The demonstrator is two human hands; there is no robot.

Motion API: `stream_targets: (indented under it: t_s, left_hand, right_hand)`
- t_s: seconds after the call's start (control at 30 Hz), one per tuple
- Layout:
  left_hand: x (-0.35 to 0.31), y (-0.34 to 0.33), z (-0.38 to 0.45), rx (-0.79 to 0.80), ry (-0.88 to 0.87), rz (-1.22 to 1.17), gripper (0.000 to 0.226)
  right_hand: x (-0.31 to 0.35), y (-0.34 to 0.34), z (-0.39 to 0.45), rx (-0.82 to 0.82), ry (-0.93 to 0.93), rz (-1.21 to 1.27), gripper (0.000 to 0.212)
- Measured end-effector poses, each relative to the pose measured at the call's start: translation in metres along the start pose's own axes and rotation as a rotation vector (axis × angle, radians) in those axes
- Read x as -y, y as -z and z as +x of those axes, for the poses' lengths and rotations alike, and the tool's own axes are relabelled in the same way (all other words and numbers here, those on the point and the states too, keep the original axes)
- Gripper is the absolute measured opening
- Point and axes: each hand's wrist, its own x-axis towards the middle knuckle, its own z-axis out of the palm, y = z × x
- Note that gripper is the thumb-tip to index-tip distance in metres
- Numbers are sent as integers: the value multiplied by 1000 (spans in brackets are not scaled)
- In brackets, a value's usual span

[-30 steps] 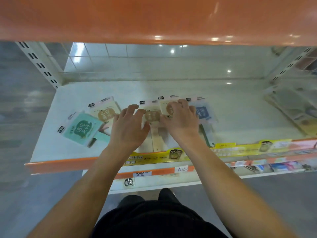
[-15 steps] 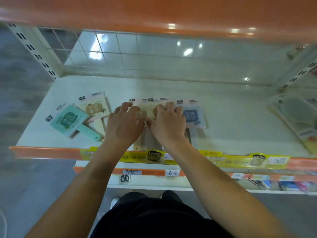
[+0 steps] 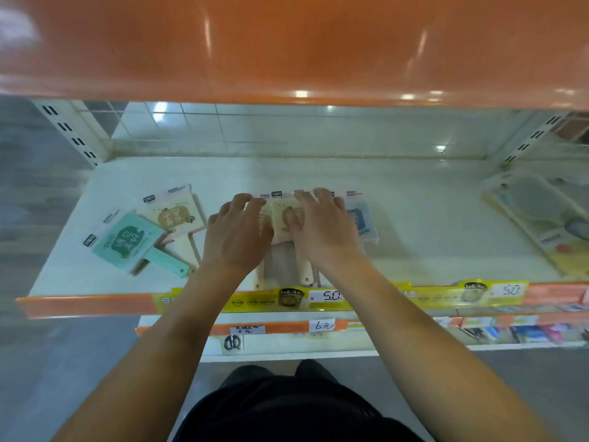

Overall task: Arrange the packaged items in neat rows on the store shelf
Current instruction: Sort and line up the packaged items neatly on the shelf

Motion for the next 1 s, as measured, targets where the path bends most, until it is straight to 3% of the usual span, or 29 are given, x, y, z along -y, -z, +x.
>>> stream_targets:
  t_s: [0.1, 0.23, 0.47, 0.57, 0.73, 1.0]
  left_hand:
    - [-11, -5, 5, 22, -61, -20, 44]
    - [-33, -16, 11, 68, -106, -71, 44]
    - [-52, -37, 16, 147, -158, -42, 39]
    - [-48, -43, 19, 143, -186, -31, 48]
    - [-62, -36, 13, 151, -172, -71, 32]
    - [-67, -38, 15, 182, -156, -64, 29]
  right_hand:
    - [-24, 16, 2, -64, -54, -39, 42]
    - [-57, 27, 0, 6, -174, -28, 47]
    - [-73, 19, -7, 150, -158, 50, 52]
    - [-76, 17, -8, 140, -157, 81, 50]
    - [-79, 17, -7, 136, -131, 72, 49]
    - [-84, 17, -7, 128, -99, 61, 49]
